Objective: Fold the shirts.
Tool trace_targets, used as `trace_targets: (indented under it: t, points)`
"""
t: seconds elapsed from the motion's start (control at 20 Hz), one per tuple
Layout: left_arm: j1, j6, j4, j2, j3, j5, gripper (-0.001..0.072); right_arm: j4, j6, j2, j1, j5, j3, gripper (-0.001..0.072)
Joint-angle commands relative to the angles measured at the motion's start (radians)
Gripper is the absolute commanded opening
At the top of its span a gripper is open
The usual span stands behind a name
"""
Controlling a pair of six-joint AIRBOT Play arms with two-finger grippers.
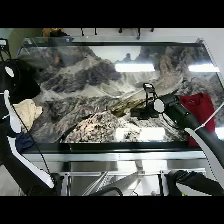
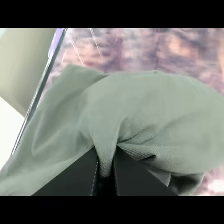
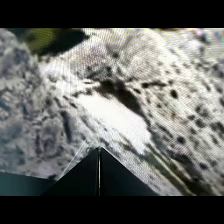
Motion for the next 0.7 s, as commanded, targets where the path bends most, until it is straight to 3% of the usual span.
trace_targets:
  t: [0.0,0.25,0.4,0.45,0.5,0.65]
  points:
    - [0.003,-0.001,0.009,0.045,-0.001,-0.227,0.0016,0.000,0.000,0.000,0.001,0.000,0.000,0.0012]
    - [0.029,-0.002,0.009,0.048,-0.016,-0.623,0.0016,0.000,0.000,-0.003,0.001,0.000,0.000,0.0012]
    - [0.048,-0.002,0.007,0.058,-0.091,-0.632,0.0021,0.000,0.000,-0.006,0.001,0.000,0.000,0.0012]
    - [0.048,-0.002,-0.003,0.058,-0.092,-0.607,0.0266,0.000,0.000,-0.008,0.001,0.000,0.000,0.0012]
    - [0.042,-0.022,-0.023,0.060,-0.091,-0.558,0.0692,0.000,0.000,-0.008,0.001,0.000,0.000,0.0012]
    - [0.013,-0.014,-0.048,0.057,-0.037,-0.420,0.0688,0.000,0.000,-0.008,0.001,0.000,0.000,0.0012]
